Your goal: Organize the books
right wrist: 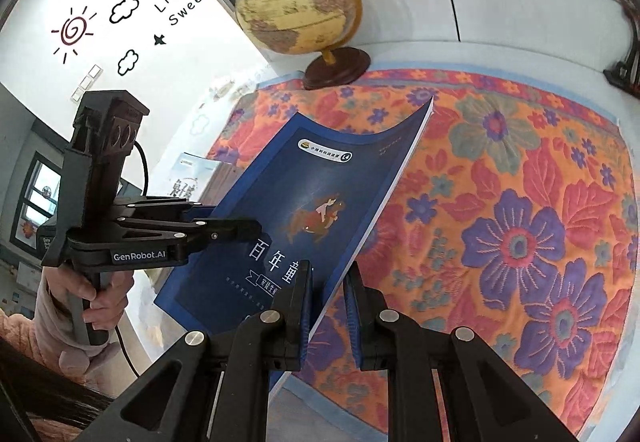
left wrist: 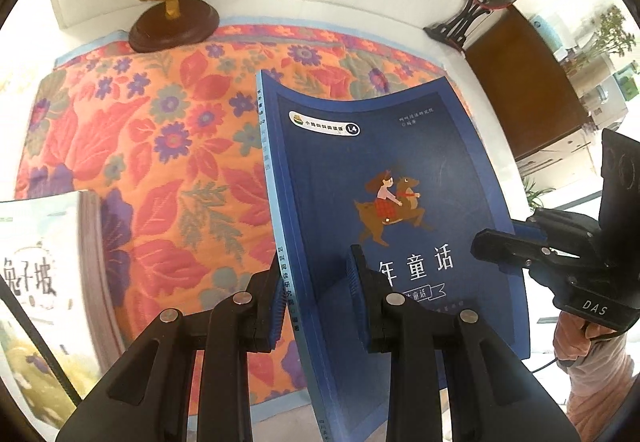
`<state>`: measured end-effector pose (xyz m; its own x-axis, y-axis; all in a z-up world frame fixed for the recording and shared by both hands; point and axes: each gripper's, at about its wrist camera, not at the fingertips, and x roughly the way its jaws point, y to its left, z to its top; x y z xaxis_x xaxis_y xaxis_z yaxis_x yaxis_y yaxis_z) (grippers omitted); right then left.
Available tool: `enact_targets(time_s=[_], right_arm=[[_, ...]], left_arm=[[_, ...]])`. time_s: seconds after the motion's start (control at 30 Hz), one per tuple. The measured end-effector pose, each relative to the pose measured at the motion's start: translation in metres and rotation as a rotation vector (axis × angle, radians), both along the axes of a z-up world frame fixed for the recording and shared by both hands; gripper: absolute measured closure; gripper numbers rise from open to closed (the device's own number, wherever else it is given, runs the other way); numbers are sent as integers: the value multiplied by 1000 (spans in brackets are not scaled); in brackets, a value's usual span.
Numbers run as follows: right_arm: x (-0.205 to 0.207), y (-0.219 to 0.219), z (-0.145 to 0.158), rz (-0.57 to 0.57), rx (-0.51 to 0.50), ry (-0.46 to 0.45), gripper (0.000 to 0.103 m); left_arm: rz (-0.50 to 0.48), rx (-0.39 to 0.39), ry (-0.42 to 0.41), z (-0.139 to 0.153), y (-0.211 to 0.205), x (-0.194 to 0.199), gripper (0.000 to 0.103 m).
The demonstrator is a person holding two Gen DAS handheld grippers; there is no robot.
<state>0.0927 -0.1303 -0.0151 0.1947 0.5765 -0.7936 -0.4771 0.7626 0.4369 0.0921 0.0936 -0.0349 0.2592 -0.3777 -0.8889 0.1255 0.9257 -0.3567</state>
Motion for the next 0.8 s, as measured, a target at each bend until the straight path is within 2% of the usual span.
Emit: enact_targets(time_s=[0.4, 0.8], right_arm=[[-23, 48, 38, 1, 22, -62, 87], [-36, 126, 43, 58, 59, -70, 87]], left_arm=[[20, -10, -63, 32, 52, -24, 78], [96, 14, -89, 43, 129, -48, 78]])
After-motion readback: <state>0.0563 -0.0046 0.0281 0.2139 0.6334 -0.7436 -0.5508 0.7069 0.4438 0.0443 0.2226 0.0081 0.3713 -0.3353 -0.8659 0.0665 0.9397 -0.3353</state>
